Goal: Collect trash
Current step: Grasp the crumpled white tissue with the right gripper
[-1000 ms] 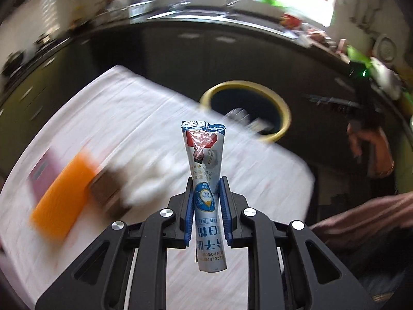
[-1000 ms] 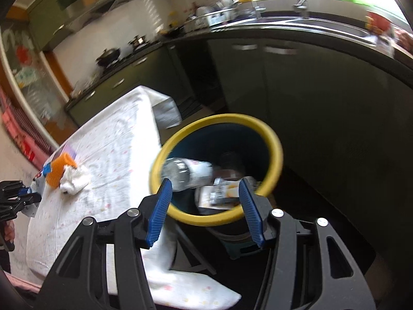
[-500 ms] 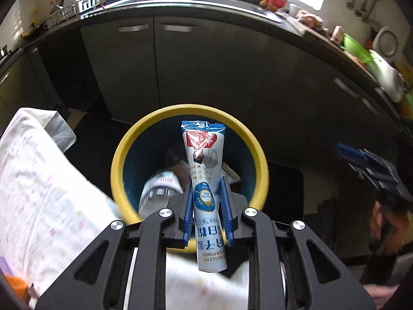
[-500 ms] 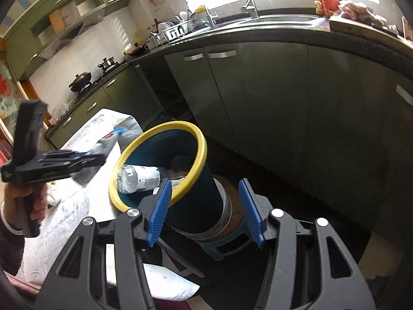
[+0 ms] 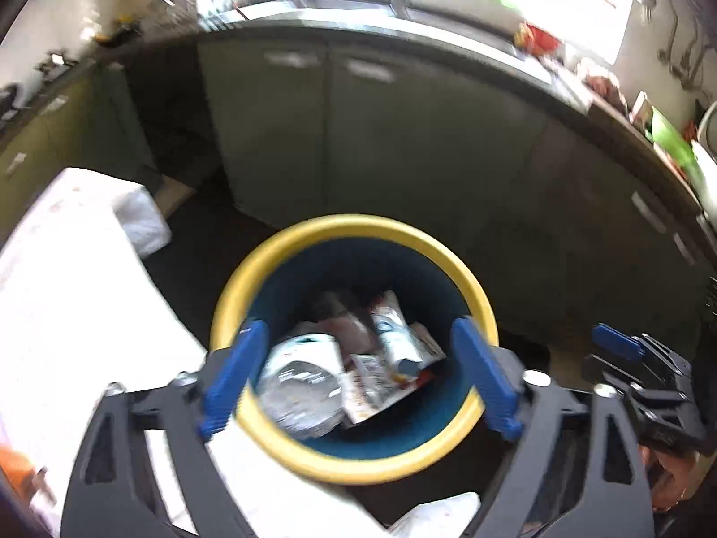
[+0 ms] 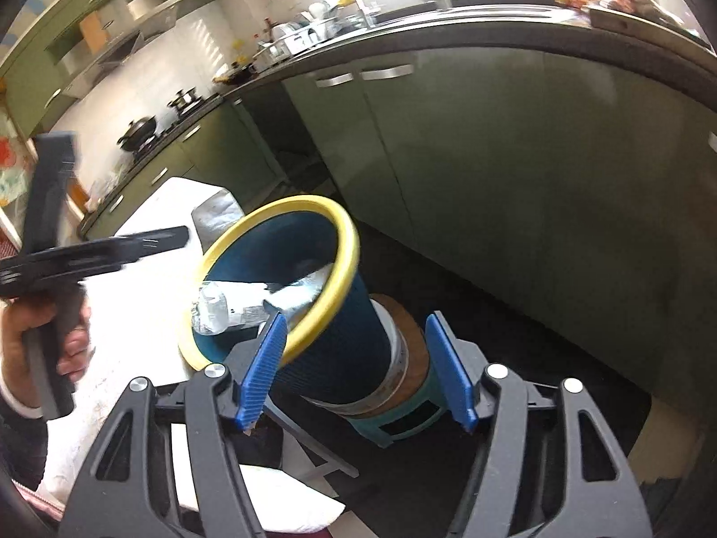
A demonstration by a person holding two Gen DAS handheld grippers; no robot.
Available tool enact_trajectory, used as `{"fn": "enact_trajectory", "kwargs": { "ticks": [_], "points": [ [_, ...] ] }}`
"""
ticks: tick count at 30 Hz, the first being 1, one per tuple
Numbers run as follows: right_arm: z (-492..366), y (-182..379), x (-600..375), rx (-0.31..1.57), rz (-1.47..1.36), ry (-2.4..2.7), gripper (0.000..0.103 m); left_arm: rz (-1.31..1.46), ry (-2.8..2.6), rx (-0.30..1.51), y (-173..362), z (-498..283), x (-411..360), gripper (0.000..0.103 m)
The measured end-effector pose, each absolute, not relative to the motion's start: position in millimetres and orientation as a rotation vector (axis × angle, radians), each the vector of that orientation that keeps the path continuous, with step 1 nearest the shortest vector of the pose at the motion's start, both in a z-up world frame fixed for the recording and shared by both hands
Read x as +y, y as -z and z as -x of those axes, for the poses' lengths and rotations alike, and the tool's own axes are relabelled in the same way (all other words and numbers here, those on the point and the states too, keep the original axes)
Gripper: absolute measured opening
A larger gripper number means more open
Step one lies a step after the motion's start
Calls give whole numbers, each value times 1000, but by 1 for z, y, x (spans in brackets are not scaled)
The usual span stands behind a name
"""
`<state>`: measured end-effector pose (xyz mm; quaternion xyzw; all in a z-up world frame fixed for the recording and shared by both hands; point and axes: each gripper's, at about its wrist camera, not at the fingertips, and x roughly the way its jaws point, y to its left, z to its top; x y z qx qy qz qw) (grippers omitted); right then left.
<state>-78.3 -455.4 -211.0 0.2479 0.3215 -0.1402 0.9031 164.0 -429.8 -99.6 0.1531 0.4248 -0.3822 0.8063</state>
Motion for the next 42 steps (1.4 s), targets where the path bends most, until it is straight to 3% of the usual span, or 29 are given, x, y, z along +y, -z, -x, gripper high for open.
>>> {"fn": "enact_trajectory", "kwargs": {
  "ticks": [7,19,30,42],
  "points": [
    [28,199,-422,677,-432,111,61,-173,697,775,51,-136,-320,97],
    [-49,167,-281,691,-177,-307,61,-59,382,691,37,-107,-156,98],
    [-110,164,-172,816,26,-483,61,-27,223,640,38,-84,-73,98],
    [-144,182,-141,917,37,-427,61,-33,275,656,63,-77,-41,98]
  ]
}}
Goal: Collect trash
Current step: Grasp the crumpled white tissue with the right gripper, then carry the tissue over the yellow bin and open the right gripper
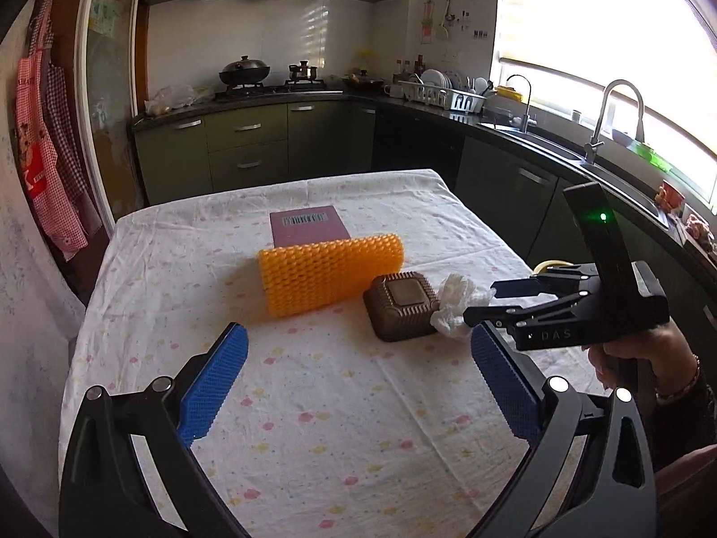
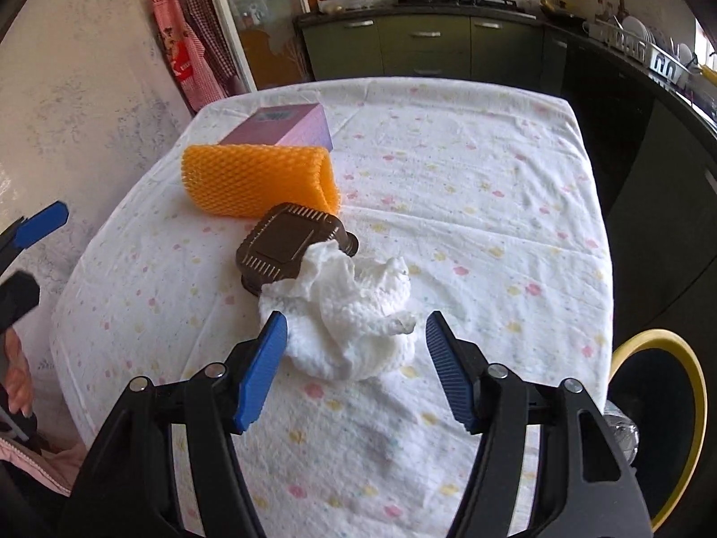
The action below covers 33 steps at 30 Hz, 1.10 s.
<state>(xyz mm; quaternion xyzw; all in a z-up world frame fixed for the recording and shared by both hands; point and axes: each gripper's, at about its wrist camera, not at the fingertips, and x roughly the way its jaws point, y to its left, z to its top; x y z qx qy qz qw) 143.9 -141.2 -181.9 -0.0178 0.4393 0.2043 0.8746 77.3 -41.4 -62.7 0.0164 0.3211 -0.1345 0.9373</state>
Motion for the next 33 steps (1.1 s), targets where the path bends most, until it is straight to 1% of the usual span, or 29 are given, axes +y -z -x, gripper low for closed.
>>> {"fn": "enact_trajectory", "kwargs": {
  "ticks": [4,8,9,11,14,16,20,27,33],
  "points": [
    [-151,193,-130,960,45,-414,61,-17,279,670,71,-79,-31,98],
    [-152,197,-123,958,48,-397,51,22,260,706,82,-85,-16,98],
    [-152,196,-121,959,46,-397,47,38,254,716,85,-86,-11,98],
    [-149,196,-118,960,38,-402,35,53,244,725,89,-88,-4,98],
    [-142,194,-114,944,49,-389,24,59,218,733,93,-87,3,98],
    [-135,190,-113,932,41,-383,21,64,207,738,97,-86,6,98],
    [-113,172,-116,887,18,-387,19,68,194,748,100,-83,10,98],
    [-56,122,-131,753,-19,-390,19,41,207,739,97,-67,4,98],
    [-22,94,-175,668,-67,-299,19,18,213,727,92,-60,-6,98]
  ]
}}
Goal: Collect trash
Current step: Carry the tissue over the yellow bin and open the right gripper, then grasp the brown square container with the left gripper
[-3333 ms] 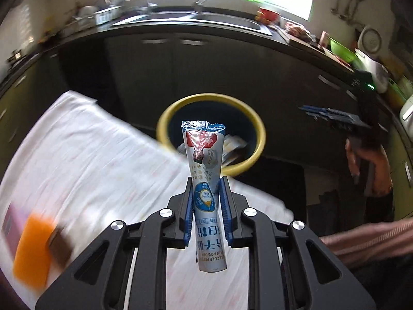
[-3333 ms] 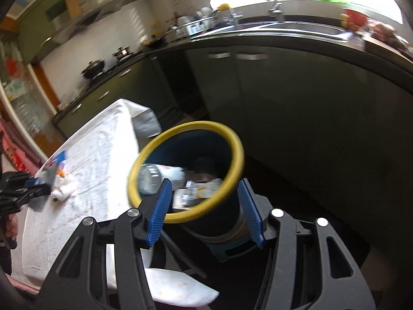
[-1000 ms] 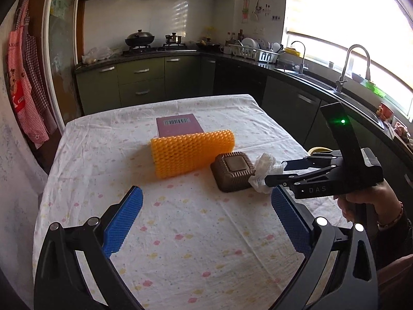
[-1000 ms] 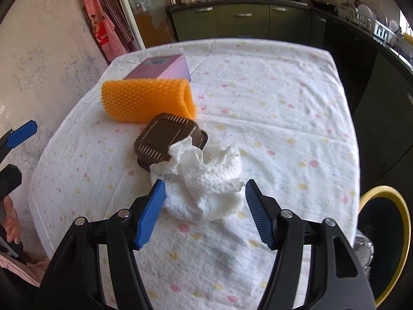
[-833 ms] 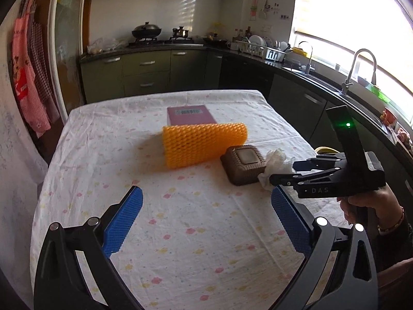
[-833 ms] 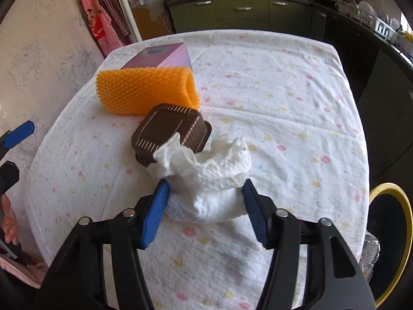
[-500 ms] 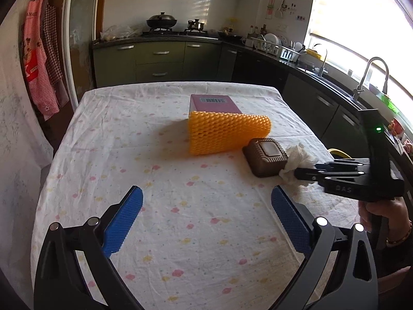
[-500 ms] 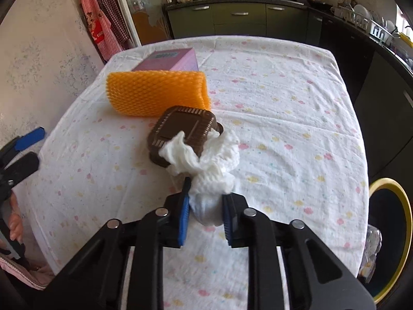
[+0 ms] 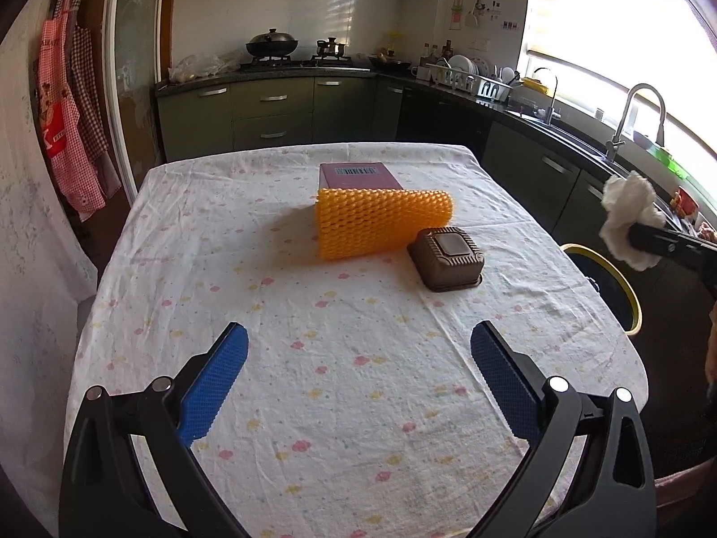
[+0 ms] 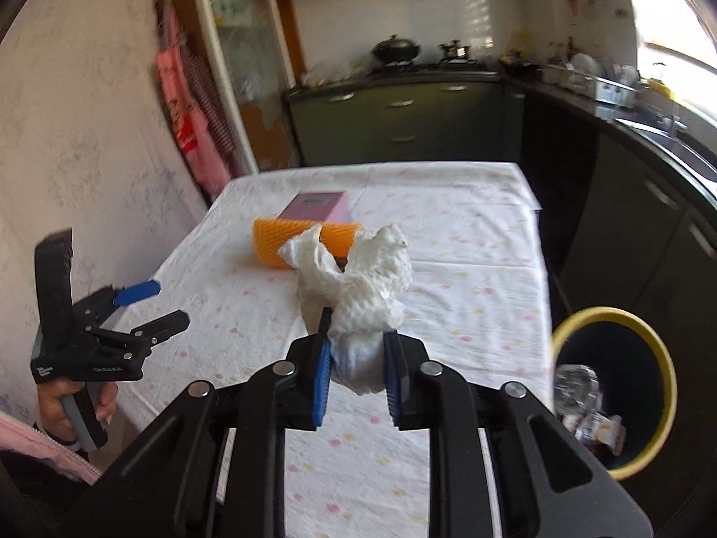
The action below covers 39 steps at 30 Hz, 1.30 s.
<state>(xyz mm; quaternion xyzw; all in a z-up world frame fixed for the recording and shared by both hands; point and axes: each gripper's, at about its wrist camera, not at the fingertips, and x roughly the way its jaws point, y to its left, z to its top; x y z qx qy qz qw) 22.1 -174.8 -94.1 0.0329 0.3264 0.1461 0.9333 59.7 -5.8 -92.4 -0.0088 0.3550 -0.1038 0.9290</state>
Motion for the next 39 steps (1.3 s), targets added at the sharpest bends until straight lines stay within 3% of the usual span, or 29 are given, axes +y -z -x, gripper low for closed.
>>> {"fn": "enact_trajectory", "kwargs": {
  "ticks": [17,20,22,39],
  "points": [
    [-37,181,-379,798,-265,258,20,-75,299,787,103,-96,-76,98],
    [-46,193,-395,813,-272,277,27,-81,312,801,106,-105,-88,98],
    [-51,197,-400,806,-273,305,57,-90,315,804,107,-108,-94,98],
    [-39,188,-380,702,-308,266,61,-118,278,871,121,-146,-135,98]
  ]
}}
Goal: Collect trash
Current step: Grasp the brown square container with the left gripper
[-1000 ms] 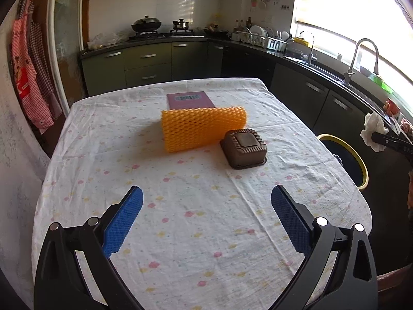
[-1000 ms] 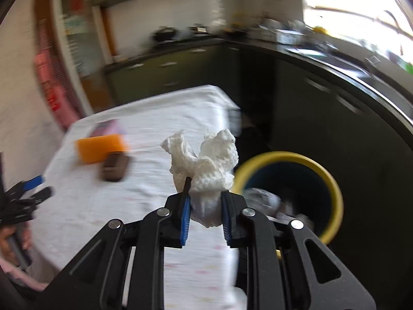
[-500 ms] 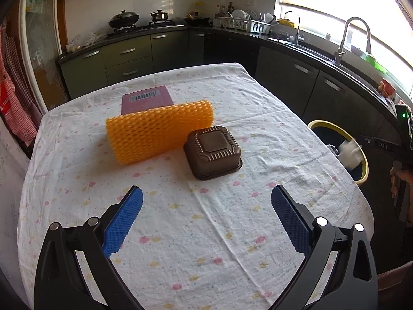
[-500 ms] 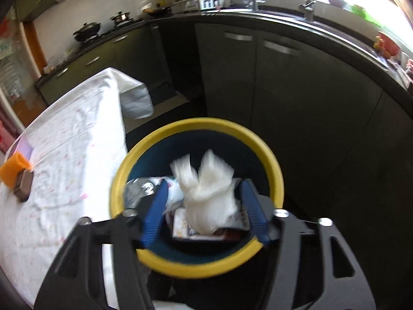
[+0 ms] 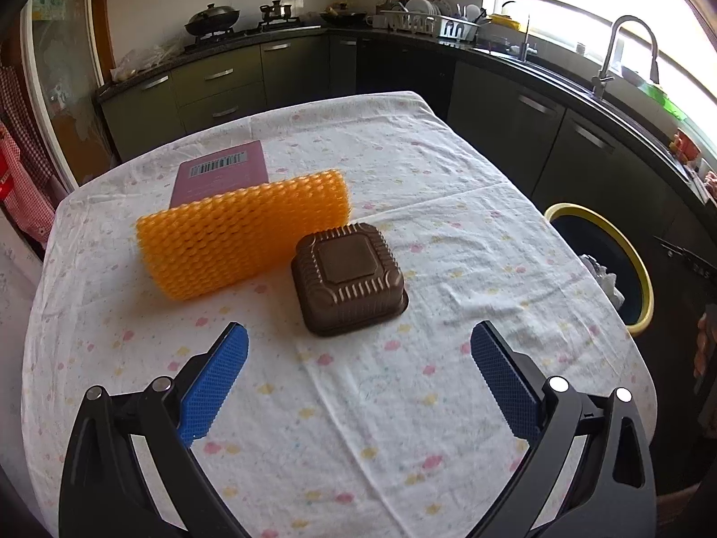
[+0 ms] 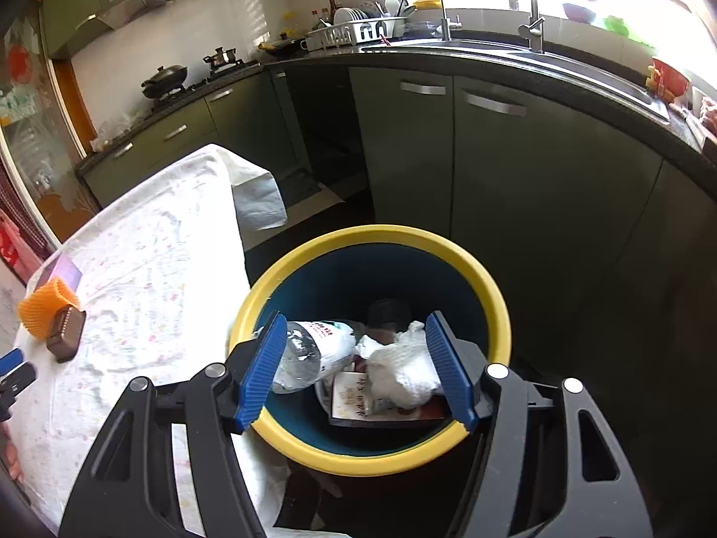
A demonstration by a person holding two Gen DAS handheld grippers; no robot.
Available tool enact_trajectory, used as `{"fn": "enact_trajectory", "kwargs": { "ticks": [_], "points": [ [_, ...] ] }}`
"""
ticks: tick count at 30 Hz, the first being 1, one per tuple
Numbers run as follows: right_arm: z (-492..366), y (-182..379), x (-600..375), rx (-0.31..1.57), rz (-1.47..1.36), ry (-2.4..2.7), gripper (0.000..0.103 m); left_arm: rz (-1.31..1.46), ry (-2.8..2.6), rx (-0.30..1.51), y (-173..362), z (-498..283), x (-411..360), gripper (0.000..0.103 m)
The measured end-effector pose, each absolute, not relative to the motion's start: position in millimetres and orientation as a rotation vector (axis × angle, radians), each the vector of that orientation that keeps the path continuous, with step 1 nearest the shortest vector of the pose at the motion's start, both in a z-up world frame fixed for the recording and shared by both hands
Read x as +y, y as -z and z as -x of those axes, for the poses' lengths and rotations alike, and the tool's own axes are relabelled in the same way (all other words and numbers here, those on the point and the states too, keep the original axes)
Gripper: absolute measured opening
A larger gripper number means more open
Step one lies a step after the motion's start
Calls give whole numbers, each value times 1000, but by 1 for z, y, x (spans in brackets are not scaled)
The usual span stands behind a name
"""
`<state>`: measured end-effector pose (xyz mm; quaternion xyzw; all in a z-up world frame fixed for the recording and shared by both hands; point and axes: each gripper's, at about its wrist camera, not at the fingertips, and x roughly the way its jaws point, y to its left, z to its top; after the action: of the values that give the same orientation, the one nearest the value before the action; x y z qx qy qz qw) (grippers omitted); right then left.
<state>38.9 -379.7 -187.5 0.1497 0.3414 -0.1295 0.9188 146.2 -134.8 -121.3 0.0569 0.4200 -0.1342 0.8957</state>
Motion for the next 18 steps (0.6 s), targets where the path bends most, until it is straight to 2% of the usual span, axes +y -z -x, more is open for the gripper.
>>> {"fn": "enact_trajectory", "kwargs": {
  "ticks": [13,18],
  "points": [
    [-39,201,-386,712,-341,221,62,-91,138,861,134,-191,-158,98],
    [-36,205,-394,713,-356,223,62,-69,112,865,139,-198,-157,87]
  ]
}}
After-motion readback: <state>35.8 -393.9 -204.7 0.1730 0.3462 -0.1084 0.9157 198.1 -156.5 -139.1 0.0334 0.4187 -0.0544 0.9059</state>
